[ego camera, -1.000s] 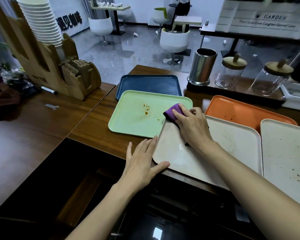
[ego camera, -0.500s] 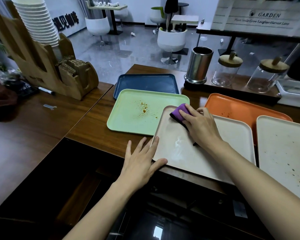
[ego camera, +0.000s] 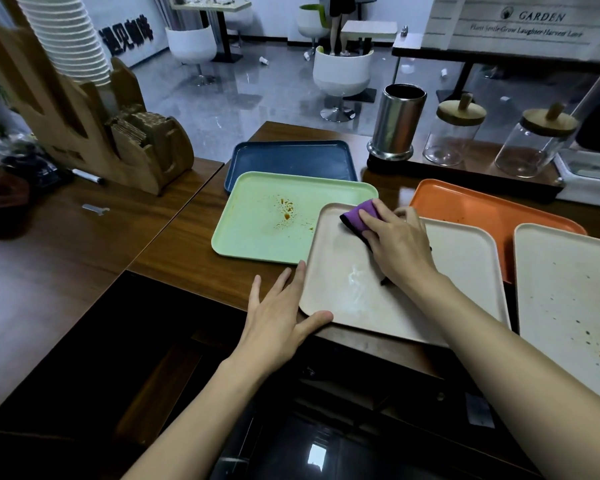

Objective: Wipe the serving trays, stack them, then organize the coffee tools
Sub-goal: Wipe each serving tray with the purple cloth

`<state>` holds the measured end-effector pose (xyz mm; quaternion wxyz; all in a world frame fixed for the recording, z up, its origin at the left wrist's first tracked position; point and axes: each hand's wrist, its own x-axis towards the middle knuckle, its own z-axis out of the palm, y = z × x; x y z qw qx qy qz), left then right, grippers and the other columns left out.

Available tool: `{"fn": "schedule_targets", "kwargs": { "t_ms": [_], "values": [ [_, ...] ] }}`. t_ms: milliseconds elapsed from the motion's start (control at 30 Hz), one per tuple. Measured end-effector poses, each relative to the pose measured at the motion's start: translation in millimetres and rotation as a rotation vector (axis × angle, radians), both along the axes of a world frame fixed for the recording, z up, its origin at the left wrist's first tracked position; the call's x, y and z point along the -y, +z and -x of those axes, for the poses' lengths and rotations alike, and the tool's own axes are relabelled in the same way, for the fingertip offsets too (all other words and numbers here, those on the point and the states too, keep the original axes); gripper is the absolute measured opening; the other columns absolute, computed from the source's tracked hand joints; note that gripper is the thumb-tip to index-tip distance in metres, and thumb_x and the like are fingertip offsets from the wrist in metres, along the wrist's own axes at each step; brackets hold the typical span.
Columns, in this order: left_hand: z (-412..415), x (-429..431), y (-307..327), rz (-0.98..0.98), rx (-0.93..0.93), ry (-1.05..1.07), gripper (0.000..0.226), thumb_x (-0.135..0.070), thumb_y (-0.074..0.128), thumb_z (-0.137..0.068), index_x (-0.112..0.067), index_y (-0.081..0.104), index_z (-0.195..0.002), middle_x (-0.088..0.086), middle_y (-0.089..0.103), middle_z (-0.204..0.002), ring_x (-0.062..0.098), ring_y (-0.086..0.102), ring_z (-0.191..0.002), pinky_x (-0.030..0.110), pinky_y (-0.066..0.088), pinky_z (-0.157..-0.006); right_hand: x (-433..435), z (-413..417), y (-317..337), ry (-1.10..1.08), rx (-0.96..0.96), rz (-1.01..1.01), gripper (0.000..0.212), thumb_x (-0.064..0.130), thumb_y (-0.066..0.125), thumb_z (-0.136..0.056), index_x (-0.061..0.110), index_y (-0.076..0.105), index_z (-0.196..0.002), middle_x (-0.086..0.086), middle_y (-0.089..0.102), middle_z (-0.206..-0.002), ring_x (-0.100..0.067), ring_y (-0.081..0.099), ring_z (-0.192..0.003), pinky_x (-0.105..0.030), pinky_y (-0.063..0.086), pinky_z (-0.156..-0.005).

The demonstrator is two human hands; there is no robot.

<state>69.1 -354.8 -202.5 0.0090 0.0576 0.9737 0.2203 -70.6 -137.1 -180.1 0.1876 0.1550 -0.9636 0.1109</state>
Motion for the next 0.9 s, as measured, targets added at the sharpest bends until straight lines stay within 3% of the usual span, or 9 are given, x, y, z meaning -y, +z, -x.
{"fn": "schedule_targets", "kwargs": {
  "t_ms": [267,400,500,567,667,800,900],
  "values": [
    [-1.1,-3.9,0.1,0.014,-0.025,0.026,0.097,-0.077,0.035,-0.091,-0.023,0.000,-0.164,-0.007,0.021,-0.169,0.004,0.004,-0.156,0.046,-0.012,-0.125,39.5,-19.0,-5.1,0.383,0.107,-0.061,0.036,0.029,0.058,-0.099,0.030,0.062,-0.134,0.004,0.053,-0.148,-0.034,0.049,-0.107,-0.050,0.048,-0.092],
    [-0.3,-5.5,-1.3,0.019,-0.027,0.044,0.098,-0.077,0.033,-0.091,-0.022,-0.001,-0.163,-0.007,0.016,-0.170,0.003,0.005,-0.156,0.046,-0.011,-0.125,16.9,-59.3,-16.4,0.564,0.162,-0.037,0.035,0.039,0.053,-0.099,0.037,0.063,-0.133,0.013,0.054,-0.146,-0.027,0.048,-0.106,-0.041,0.048,-0.093],
    [-0.8,-4.6,-4.7,0.018,-0.044,0.036,0.096,-0.079,0.031,-0.091,-0.029,-0.009,-0.162,-0.010,0.025,-0.167,0.007,0.010,-0.156,0.049,-0.008,-0.125,7.2,-85.8,-18.1,0.550,0.256,-0.051,0.044,0.050,0.034,-0.101,0.045,0.055,-0.139,0.021,0.046,-0.150,-0.022,0.043,-0.113,-0.038,0.044,-0.099],
    [-0.4,-2.9,-6.8,0.054,-0.063,-0.004,0.091,-0.087,0.014,-0.085,-0.040,0.003,-0.162,-0.015,0.029,-0.165,0.011,0.010,-0.157,0.053,-0.006,-0.124,4.4,-92.6,-19.6,0.523,0.284,-0.046,0.044,0.051,0.032,-0.101,0.047,0.053,-0.140,0.023,0.044,-0.151,-0.021,0.043,-0.115,-0.041,0.044,-0.101],
    [0.7,0.5,-10.6,0.150,-0.071,-0.039,0.104,-0.094,-0.009,-0.072,-0.044,0.012,-0.161,-0.016,0.022,-0.167,0.014,0.008,-0.157,0.056,-0.004,-0.123,4.1,-97.2,-19.0,0.506,0.321,-0.022,0.045,0.053,0.031,-0.100,0.046,0.056,-0.138,0.024,0.044,-0.151,-0.022,0.044,-0.116,-0.041,0.044,-0.101],
    [0.9,1.3,-9.7,0.182,-0.040,-0.045,0.105,-0.094,-0.009,-0.070,-0.045,0.009,-0.161,-0.016,0.017,-0.168,0.013,0.004,-0.157,0.056,-0.005,-0.123,-6.0,-103.5,-15.3,0.505,0.327,-0.021,0.046,0.053,0.028,-0.101,0.045,0.059,-0.135,0.022,0.047,-0.150,-0.023,0.047,-0.114,-0.038,0.043,-0.101],
    [0.2,-0.9,-6.0,0.174,-0.014,-0.034,0.095,-0.090,0.003,-0.079,-0.044,0.010,-0.161,-0.016,0.016,-0.168,0.012,0.003,-0.157,0.055,-0.006,-0.124,-34.1,-111.2,-16.7,0.454,0.332,-0.017,0.043,0.052,0.030,-0.101,0.049,0.057,-0.134,0.026,0.046,-0.149,-0.021,0.046,-0.114,-0.042,0.044,-0.100]
  ]
}}
